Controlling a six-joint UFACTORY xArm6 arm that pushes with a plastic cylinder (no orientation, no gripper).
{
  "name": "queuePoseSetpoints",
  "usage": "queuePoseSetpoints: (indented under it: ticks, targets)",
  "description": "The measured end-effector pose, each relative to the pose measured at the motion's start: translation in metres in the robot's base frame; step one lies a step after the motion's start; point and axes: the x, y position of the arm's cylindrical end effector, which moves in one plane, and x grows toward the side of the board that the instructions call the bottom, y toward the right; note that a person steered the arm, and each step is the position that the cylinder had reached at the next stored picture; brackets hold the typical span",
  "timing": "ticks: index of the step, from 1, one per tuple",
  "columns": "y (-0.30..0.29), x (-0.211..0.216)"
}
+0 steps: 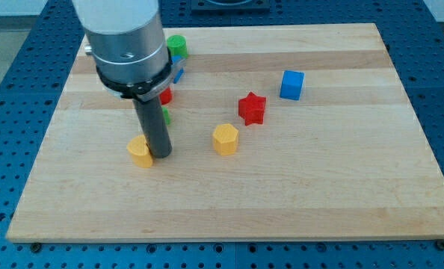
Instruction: Move the yellow hexagon to the bottom center
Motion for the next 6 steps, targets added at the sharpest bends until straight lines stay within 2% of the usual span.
queuePoseSetpoints:
  ticks: [1,2,3,4,5,6]
  targets:
    - [0.007,-0.006]
    - [0.028,-0.047]
    - [0.088,-0.042]
    - [0.116,-0.016]
    - [0.132,0.017]
    - [0.138,0.026]
